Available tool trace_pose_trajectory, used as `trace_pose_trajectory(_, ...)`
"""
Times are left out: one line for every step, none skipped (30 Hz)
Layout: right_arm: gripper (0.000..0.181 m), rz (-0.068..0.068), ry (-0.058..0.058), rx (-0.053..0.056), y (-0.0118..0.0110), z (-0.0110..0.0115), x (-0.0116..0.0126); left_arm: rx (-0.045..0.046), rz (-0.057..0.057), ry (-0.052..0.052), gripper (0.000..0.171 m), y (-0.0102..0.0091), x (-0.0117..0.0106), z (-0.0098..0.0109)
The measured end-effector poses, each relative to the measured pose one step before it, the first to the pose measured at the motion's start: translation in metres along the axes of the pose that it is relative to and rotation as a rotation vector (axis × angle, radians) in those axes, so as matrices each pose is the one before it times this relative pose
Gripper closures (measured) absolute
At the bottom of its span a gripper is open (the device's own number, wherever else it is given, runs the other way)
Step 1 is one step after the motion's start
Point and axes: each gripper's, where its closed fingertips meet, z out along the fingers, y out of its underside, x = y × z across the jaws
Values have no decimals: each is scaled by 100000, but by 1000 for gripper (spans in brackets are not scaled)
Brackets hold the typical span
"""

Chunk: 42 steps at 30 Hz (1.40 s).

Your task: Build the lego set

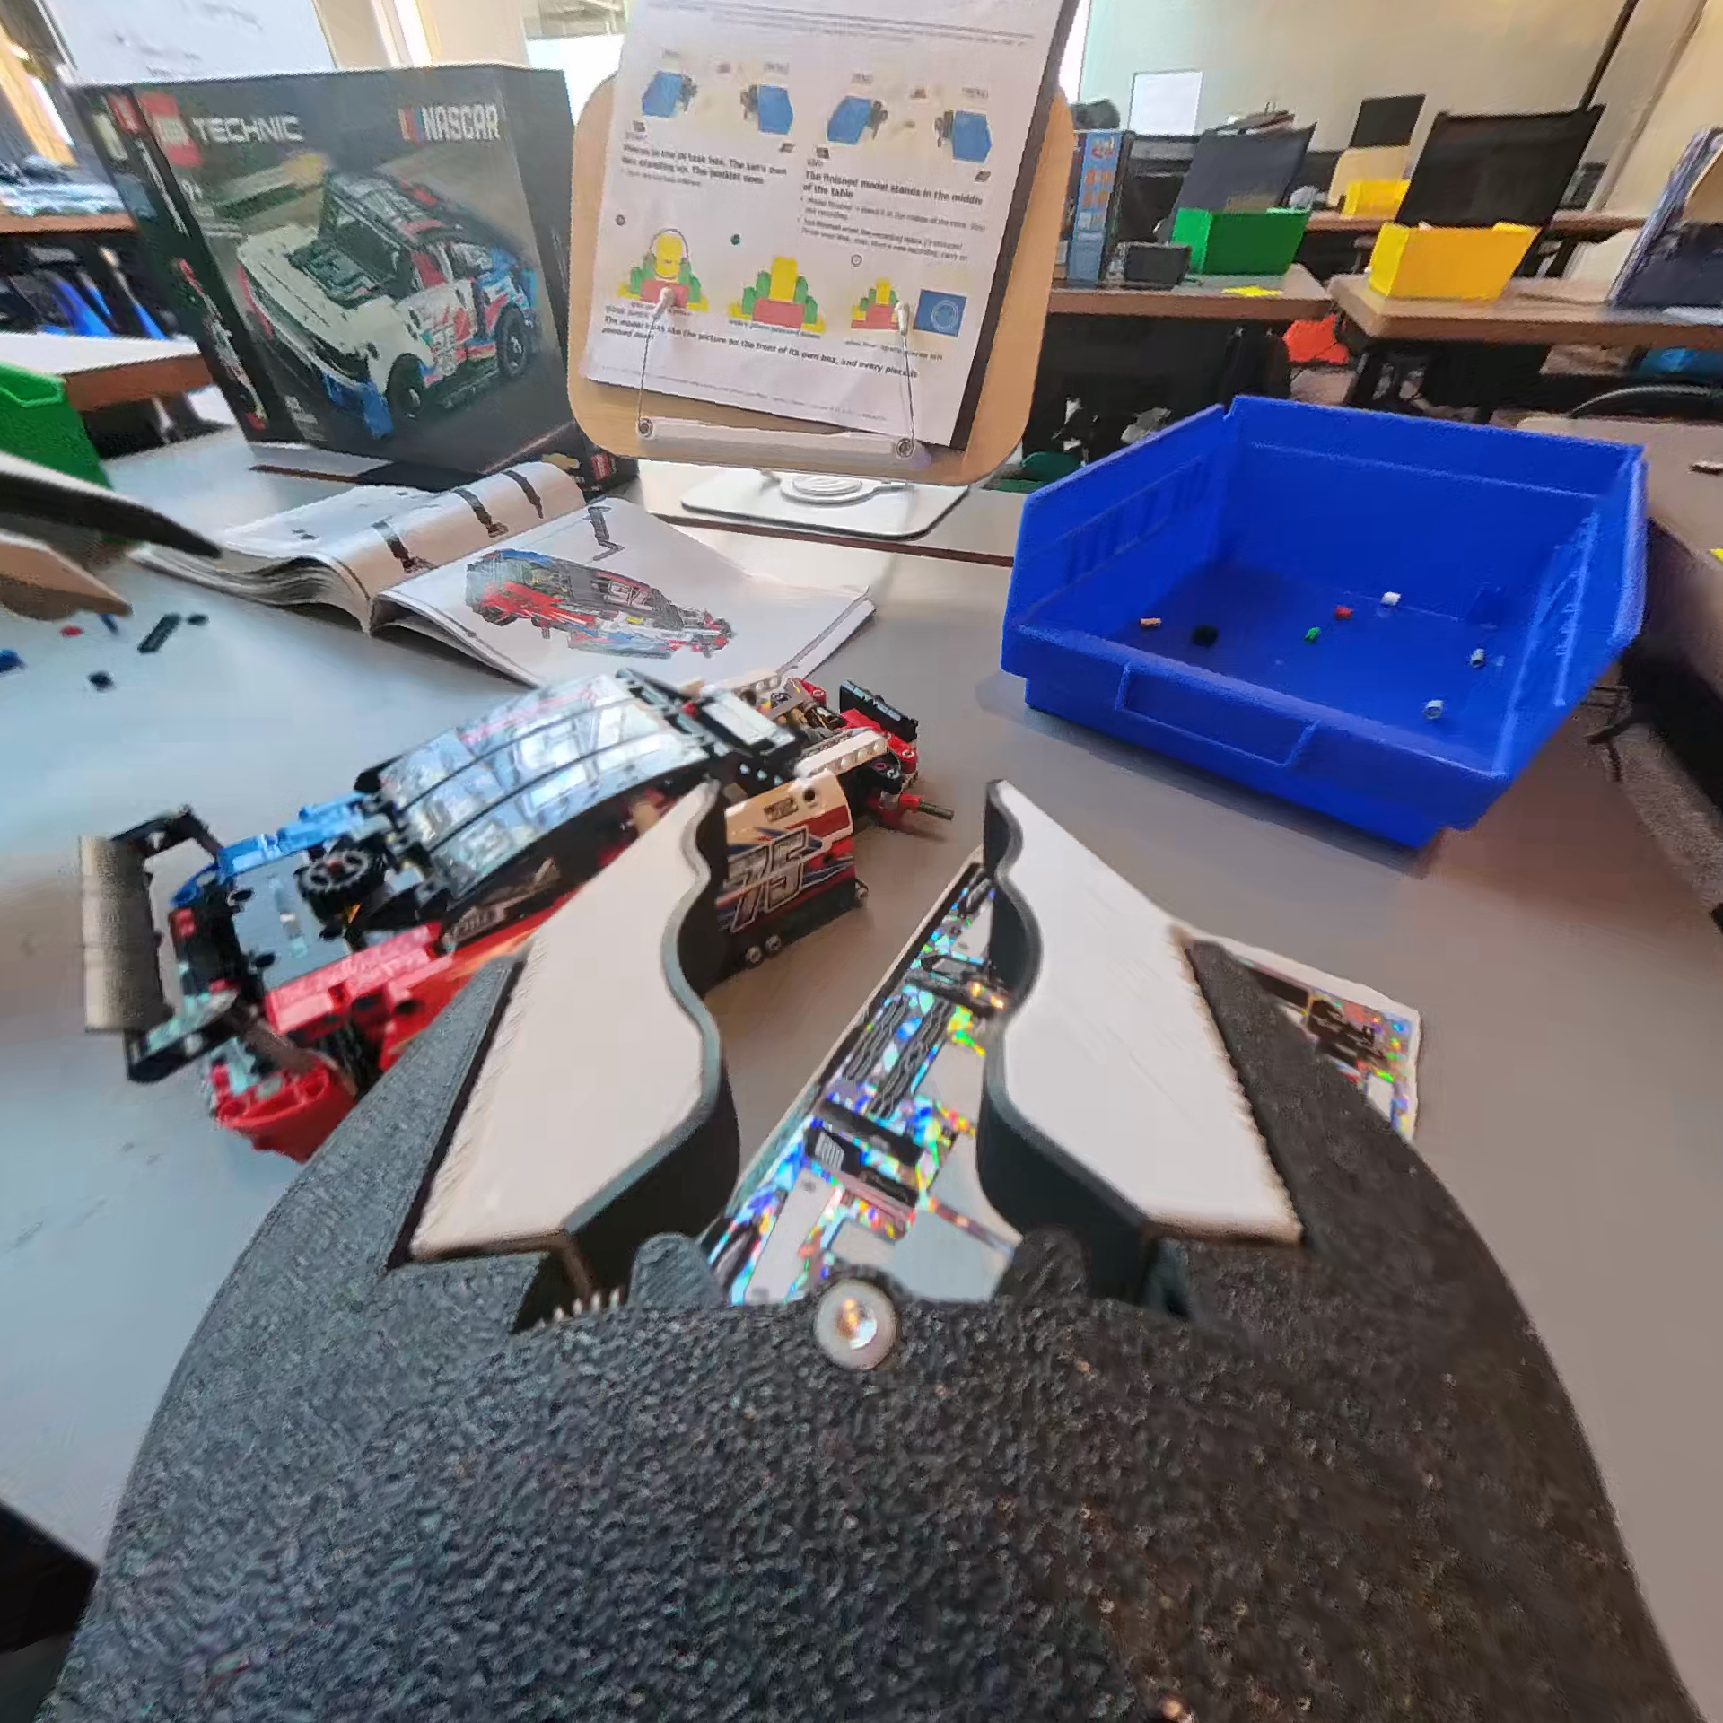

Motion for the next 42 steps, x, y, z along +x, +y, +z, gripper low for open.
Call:
trace_pose_trajectory(124, 1631, -1132, 225, -224, 718, 302, -1638, -1242, -600, 101, 113, -237, 203)
trace_pose_trajectory(123, 1332, -907, 427, -193, 760, 327, -1620, -954, -167, 100, 47, -139, 217)
trace_pose_trajectory(122, 687, -709, 456, -126, 765, 316, -1446, -530, -220, 100, -46, -126, 206)
trace_pose_trajectory(122, -69, -501, 314, 3, 758, 281, -1271, 123, -476, 100, -95, -157, 179)
trace_pose_trajectory(122, -885, -151, 724, 71, 693, 252, -1232, 572, -484, 100, -172, -166, 162)
trace_pose_trajectory(122, -1709, -135, 1458, 76, 584, 146, -1367, 855, -613, 99, -204, -204, 131)
trace_pose_trajectory(122, -2463, -201, 1734, 170, 450, 12, -1476, 802, -1121, 99, -218, -320, 112)
trace_pose_trajectory(122, -3332, -271, 971, 321, 296, -99, -1580, 735, -1494, 99, -219, -390, 117)
trace_pose_trajectory(125, -3032, -1013, 45, 176, 96, -284, -1565, 786, -1449, 99, -253, -403, 137)
trace_pose_trajectory(127, -1537, -1668, 1354, -246, -88, -411, -1391, 816, -983, 98, -326, -342, 179)
trace_pose_trajectory(127, -1097, -195, 2946, -385, -224, -221, -1517, 903, -400, 98, -365, -266, 264)
trace_pose_trajectory(129, -864, 601, 2531, -326, -250, -48, -1801, 954, -185, 98, -411, -236, 386)
trace_pose_trajectory(131, -258, 351, 1363, -166, -150, 26, -2330, 1126, -852, 100, -457, -379, 537)
trace_pose_trajectory(131, 651, 237, 347, -38, -47, 88, -3114, 1065, -1189, 100, -448, -501, 685)
trace_pose_trajectory(130, 1008, -131, -80, 26, -4, 95, -3741, 166, -472, 98, -444, -470, 843)
trace_pose_trajectory(130, 1150, -412, -121, 31, 19, 76, -4259, -1539, -121, 92, -441, -486, 950)
trace_pose_trajectory(130, 1258, -348, 111, -3, -9, 88, -4859, -2343, -158, 85, -389, -488, 1012)
trace_pose_trajectory(130, 1227, -157, 319, -24, -37, 114, -4617, -1771, -50, 83, -427, -405, 1063)
trace_pose_trajectory(130, 1095, 8, 469, -58, -55, 130, -3495, -730, -842, 83, -522, -426, 1059)
trace_pose_trajectory(130, 990, -83, 524, -59, -55, 89, -3058, -149, -788, 83, -489, -356, 1052)
trace_pose_trajectory(130, 716, -80, 482, -55, -55, 66, -4174, -752, 643, 84, -282, -99, 1034)
trace_pose_trajectory(130, 412, 2, 387, -44, -43, 44, -4734, -1253, 1710, 83, -176, 81, 1060)
trace_pose_trajectory(130, 275, -131, 200, -28, -19, 17, -4173, -719, 2086, 82, -231, 170, 1067)
trace_pose_trajectory(130, 60, -346, 48, 3, -4, -46, -2916, 243, 537, 82, -311, -57, 1038)
trace_pose_trajectory(131, -83, -422, 39, -5, 12, -74, -2086, 797, -2175, 82, -235, -513, 972)
trace_pose_trajectory(131, -30, -418, 0, 0, 23, -76, -1976, 372, -1660, 82, -113, -453, 1001)
trace_pose_trajectory(131, -105, -326, -106, 15, 31, -70, -2393, -694, 415, 79, 100, -116, 1003)
trace_pose_trajectory(131, -218, -194, -84, 12, 19, -45, -2804, -1142, 1494, 76, 283, 106, 907)
trace_pose_trajectory(131, -151, -89, 72, -10, -5, -46, -1884, 426, 446, 74, 242, 79, 703)
trace_pose_trajectory(131, -74, -148, 299, -42, -12, -40, 2087, 3147, -4129, 81, -286, -379, 122)
trace_pose_trajectory(132, 49, -280, 215, -30, -19, -53, 54, 3443, -3597, 85, 85, -263, 167)
trace_pose_trajectory(133, 120, -195, 37, 5, 9, -28, 2811, 822, -64, 86, -117, 120, -5)
trace_pose_trajectory(133, 163, -74, 83, -12, 11, 0, 4290, -230, 1456, 89, -126, 192, 48)
trace_pose_trajectory(133, 272, -158, -38, 6, 15, -4, 3395, -551, 306, 89, 7, -3, 19)
trace_pose_trajectory(133, 335, -178, -106, 15, 24, -9, 3097, 208, 182, 89, 15, -6, -26)
trace_pose_trajectory(133, 248, -18, -1, 0, 9, 24, 1937, 107, 312, 89, 55, -3, -13)
trace_pose_trajectory(133, 162, -75, 12, -2, 6, 0, 1296, 209, 320, 89, 40, -13, -24)
trace_pose_trajectory(133, 172, -116, -69, 10, 14, -5, 611, 339, 200, 89, 17, -32, -10)
trace_pose_trajectory(133, 122, -76, -71, 10, 22, -2, -370, -12, 74, 90, 1, -54, -17)
trace_pose_trajectory(133, 31, -128, -42, 6, 21, -39, -649, 69, -193, 96, 1, -109, -48)
trace_pose_trajectory(134, -99, -115, 46, -6, 6, -37, -333, -682, -291, 103, -15, -206, -55)
trace_pose_trajectory(134, -245, 78, 21, -12, 8, -28, 392, -752, -408, 109, -34, -289, -33)
